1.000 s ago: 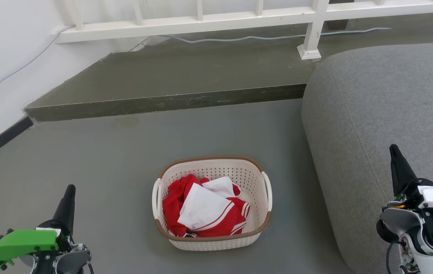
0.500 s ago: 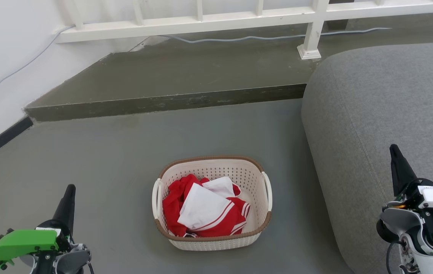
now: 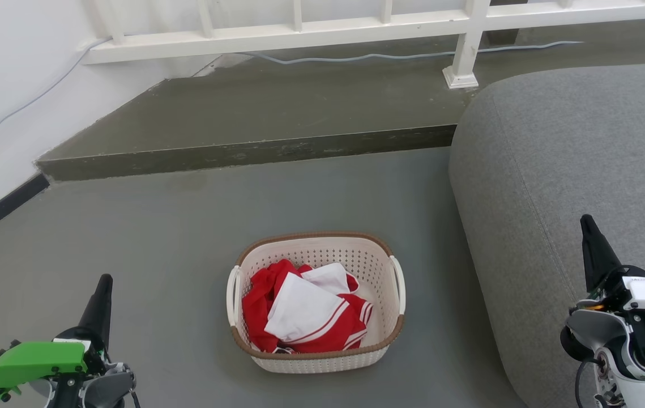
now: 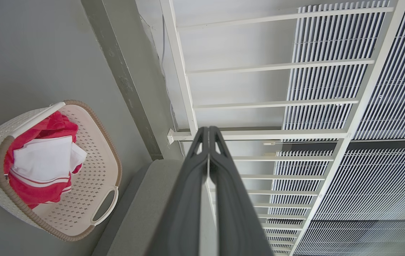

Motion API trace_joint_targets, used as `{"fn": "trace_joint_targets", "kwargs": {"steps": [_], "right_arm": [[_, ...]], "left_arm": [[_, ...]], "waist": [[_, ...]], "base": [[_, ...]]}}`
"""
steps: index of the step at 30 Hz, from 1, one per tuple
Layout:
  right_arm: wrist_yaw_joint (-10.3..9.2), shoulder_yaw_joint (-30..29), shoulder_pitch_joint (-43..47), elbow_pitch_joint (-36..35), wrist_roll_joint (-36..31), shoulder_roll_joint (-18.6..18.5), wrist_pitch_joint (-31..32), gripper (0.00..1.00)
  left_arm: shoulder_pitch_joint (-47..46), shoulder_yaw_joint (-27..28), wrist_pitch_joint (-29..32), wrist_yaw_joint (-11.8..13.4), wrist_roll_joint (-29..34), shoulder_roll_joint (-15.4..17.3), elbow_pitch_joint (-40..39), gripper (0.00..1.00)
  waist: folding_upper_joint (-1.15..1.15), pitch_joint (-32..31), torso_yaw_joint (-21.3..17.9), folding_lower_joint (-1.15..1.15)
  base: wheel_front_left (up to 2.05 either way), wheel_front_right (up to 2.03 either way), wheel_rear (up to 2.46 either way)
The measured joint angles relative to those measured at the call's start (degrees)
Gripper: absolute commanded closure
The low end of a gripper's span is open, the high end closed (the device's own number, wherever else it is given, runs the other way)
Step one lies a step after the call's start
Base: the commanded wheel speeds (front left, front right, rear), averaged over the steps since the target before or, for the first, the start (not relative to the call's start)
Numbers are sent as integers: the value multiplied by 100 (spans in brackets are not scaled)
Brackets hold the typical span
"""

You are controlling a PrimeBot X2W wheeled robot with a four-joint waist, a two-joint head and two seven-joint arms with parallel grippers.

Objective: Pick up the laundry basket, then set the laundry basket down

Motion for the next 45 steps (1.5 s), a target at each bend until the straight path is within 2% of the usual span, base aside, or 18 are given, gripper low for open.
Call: {"fn": "trace_joint_targets", "kwargs": {"steps": [45], "right_arm": [[0, -8, 5, -12, 0, 9, 2, 100]], "left_arm": [[0, -5, -1, 0, -1, 0, -5, 100]], "waist": [[0, 0, 0, 0]], "base": [[0, 0, 0]]}}
